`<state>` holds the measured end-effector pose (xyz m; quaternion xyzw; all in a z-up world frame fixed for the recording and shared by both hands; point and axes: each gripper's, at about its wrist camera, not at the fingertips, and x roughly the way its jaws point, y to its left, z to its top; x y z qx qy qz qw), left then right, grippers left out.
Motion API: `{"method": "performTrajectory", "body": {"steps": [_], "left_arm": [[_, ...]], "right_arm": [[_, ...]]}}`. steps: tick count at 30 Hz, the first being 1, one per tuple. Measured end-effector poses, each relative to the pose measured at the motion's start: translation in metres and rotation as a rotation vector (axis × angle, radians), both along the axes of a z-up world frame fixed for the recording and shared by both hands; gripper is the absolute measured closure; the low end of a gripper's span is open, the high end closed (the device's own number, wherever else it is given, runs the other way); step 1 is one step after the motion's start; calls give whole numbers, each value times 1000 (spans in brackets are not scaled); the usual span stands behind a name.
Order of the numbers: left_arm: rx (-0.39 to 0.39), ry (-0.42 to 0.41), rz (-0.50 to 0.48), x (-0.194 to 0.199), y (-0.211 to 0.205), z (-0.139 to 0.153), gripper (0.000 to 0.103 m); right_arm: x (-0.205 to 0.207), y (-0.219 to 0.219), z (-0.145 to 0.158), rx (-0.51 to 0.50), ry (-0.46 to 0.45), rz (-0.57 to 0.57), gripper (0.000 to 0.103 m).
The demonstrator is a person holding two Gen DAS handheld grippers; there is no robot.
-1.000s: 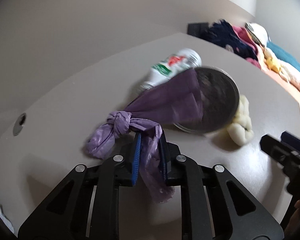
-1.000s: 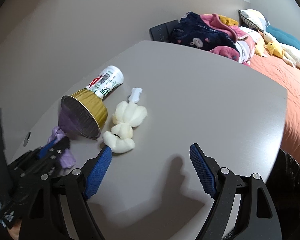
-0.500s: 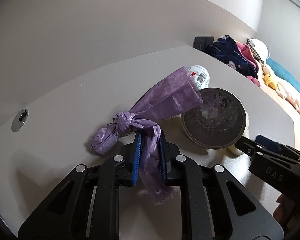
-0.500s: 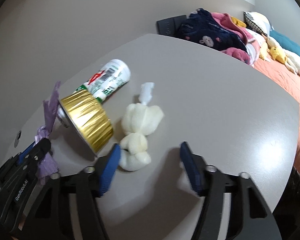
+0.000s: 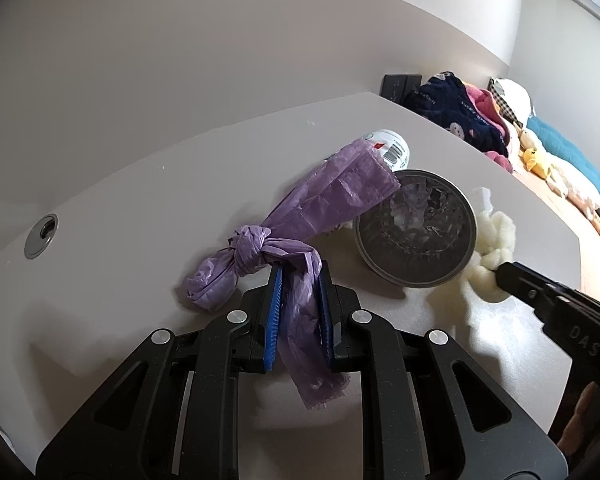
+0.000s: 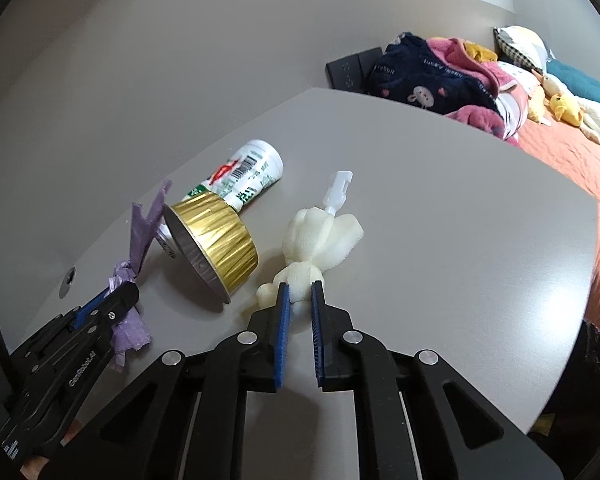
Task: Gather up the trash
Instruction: 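Open the left gripper to drop the purple bag back on the table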
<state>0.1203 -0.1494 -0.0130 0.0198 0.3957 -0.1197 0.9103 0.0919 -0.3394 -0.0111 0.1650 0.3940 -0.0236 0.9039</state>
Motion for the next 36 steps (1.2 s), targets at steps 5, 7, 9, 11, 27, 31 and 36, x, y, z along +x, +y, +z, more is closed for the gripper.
{"method": "performTrajectory", "body": {"steps": [5,7,9,11,27,31,36], "left_arm": [[-9,-12,-15,-11,-4,7,87],[-10,-19,-29,-18,-6,11,87],[-9,-27,-41,-24,-9,16,87],[-12,-37,-54,-32,-11,20,87],[-69,-86,-183,-87,-31,50,87],[-61,-67,-158,-86,-29,45,37],[-25,-87,-139,-82,-37,38,15]], "right_arm": [[-20,-6,16,5,-34,-9,91],[-30,-9,21,11,-52,-14,91],[-40,-12,27,10,-66,-18,91],[-48,-15,31,14,-77,-22,91],[-133,-36,57,3,-140,-99,91],[-145,-41,58,3,-150,-114,91],[-151,-45,56,9,-148,-125,91]]}}
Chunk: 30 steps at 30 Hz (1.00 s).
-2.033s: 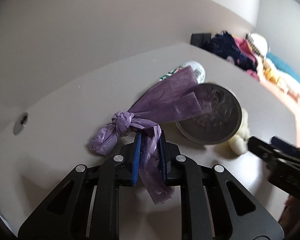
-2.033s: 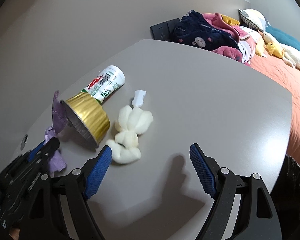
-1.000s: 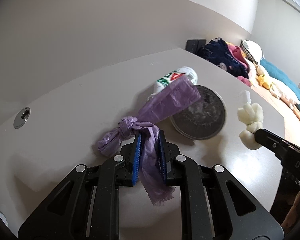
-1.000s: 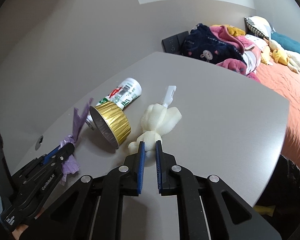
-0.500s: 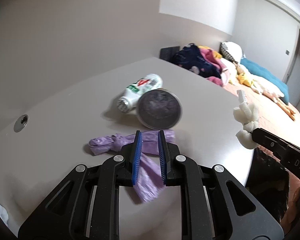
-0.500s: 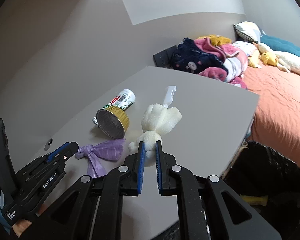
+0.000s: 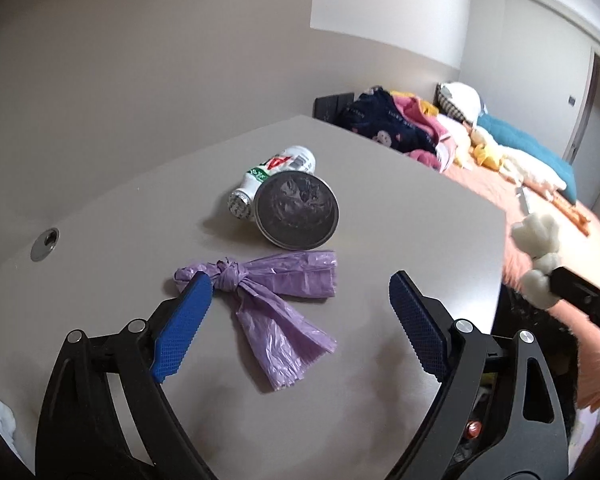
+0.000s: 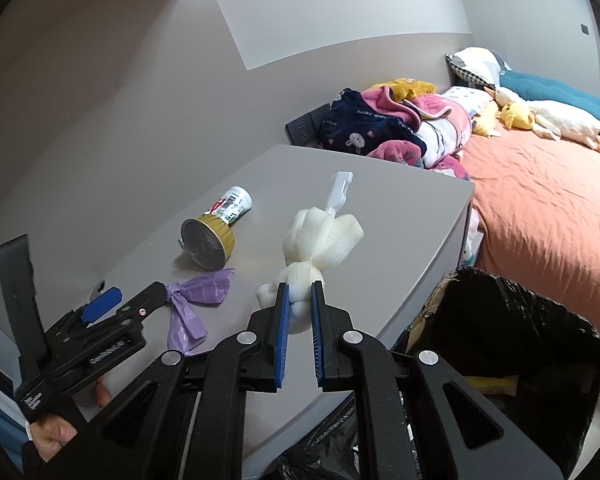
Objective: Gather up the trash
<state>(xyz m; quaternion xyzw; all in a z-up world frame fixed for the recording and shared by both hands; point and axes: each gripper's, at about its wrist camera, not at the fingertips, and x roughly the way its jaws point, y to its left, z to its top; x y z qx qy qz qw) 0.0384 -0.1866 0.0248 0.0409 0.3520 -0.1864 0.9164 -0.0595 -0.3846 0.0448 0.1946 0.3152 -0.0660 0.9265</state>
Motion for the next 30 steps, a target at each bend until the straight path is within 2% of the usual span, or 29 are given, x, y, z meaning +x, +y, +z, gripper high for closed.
{"method": "performTrajectory", "body": {"steps": [11,18,19,20,22,23,25,27,30], "left_arm": [[43,83,35,21,1,-39,18],[86,147,56,35,2,-64,50],[86,158,55,36,1,-66,58],[84,163,54,37,2,-67,60],[91,159,53,36,2,-67,74],[94,157,54,35,2,-67,77],[88,158,51,34,4,-67,92],[69,163,40,32,7,-67,98],[-17,177,1,25,13,-61,100]], "right_arm": [[-1,-10,-6,15,5,-12,91],[6,-10,-14,32,18,-4,91],[6,-10,-14,33,17,-3,91],[7,-10,-14,33,17,-2,91],[6,-11,-15,37,17,-4,91],[6,-11,-15,39,16,-5,91],[4,-12,-15,44,12,-9,91],[1,-12,-14,42,8,-11,91],[-4,-13,-12,42,1,-17,91]]}}
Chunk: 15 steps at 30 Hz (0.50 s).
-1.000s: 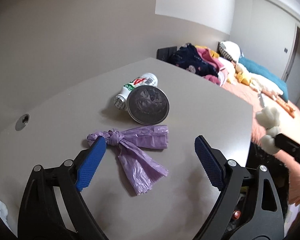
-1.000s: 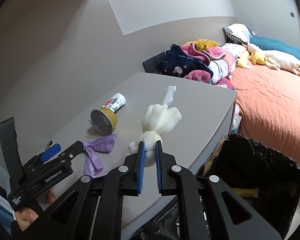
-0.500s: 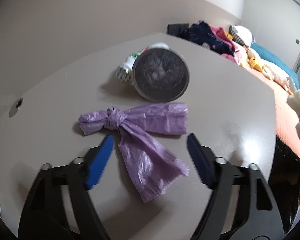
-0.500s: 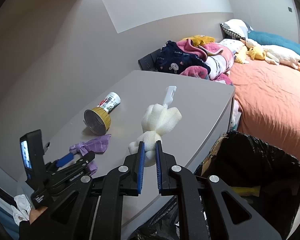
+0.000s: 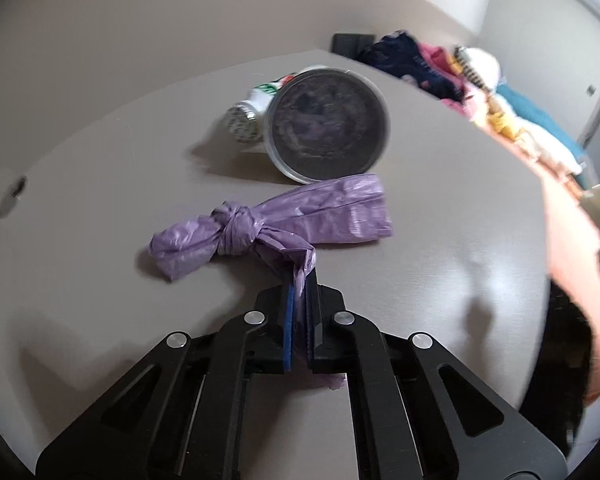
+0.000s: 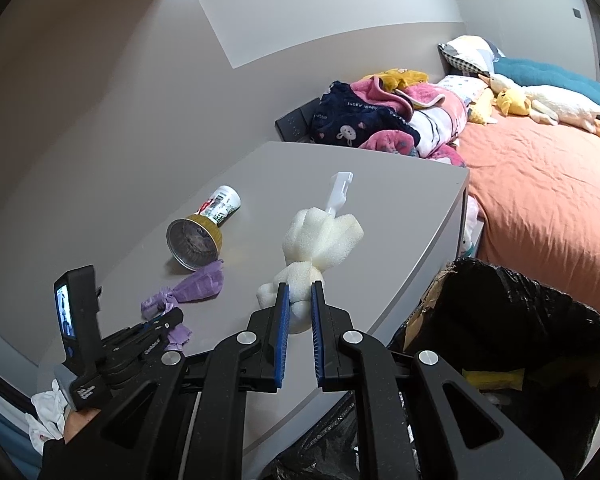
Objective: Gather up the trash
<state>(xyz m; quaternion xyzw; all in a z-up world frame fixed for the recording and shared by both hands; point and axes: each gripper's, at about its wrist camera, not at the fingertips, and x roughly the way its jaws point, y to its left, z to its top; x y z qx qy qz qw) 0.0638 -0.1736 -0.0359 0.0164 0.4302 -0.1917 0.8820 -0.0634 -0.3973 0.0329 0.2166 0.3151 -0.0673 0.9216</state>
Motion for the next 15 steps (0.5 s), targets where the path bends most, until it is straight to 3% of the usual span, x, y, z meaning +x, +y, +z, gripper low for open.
{"method": "performTrajectory", "body": {"steps": [4,15], "left_arm": [[-58,-44,-51,-14,-2,20,101],[-87,-128,-148,-48,-31,63,101]], "right_arm": [[-9,-2,5,1,-14,-12,91],[-40,-11,21,-5,-66,-40,91]]}}
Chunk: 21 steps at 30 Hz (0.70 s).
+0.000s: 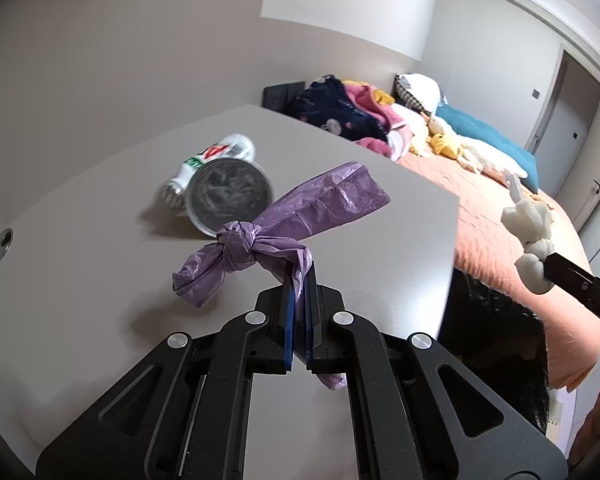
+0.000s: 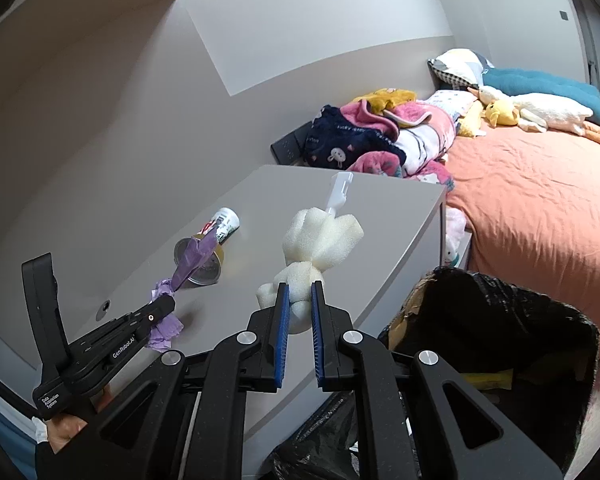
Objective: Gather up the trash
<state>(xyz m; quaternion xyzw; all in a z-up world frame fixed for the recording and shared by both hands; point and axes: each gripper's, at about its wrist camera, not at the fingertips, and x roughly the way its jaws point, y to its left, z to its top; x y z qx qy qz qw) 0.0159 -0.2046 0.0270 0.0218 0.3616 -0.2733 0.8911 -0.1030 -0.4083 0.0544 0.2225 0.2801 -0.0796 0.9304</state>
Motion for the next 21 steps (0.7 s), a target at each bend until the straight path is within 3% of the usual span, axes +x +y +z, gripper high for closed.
{"method": "performTrajectory", "body": {"steps": [21], "left_arm": [[-6,21,-276,-68,-84,6,101]], "right_arm": [[-75,-38,9,-20,-13,-115,91]]}}
